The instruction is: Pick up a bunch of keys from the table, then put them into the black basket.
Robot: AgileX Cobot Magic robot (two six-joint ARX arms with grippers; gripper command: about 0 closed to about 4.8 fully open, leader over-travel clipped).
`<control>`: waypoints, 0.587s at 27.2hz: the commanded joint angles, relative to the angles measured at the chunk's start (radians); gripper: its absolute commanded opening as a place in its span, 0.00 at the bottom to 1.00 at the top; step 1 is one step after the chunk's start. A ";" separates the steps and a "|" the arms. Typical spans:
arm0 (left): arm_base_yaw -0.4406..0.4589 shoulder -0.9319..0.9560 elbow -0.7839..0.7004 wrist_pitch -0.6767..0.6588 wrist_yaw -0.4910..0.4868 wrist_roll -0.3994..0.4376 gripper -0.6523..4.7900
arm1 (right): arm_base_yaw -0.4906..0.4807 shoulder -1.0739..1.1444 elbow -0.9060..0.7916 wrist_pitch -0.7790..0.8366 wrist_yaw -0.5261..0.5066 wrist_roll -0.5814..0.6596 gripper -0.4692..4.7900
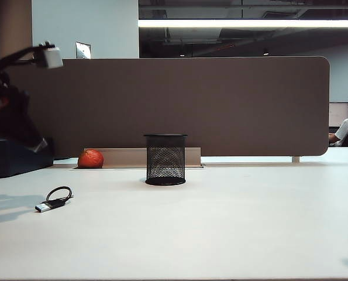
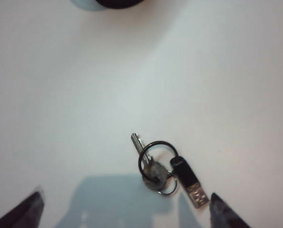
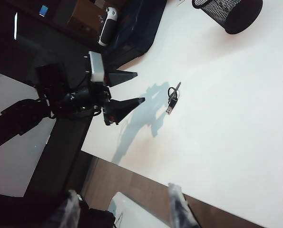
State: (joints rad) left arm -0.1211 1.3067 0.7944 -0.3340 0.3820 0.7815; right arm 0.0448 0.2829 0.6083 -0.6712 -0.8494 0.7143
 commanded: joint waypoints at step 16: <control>-0.048 0.175 0.005 0.129 -0.006 0.109 1.00 | 0.001 0.011 0.006 0.008 -0.006 0.000 0.56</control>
State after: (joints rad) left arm -0.1627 1.4746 0.7952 -0.2230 0.3767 0.8829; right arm 0.0448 0.2924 0.6083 -0.6712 -0.8497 0.7143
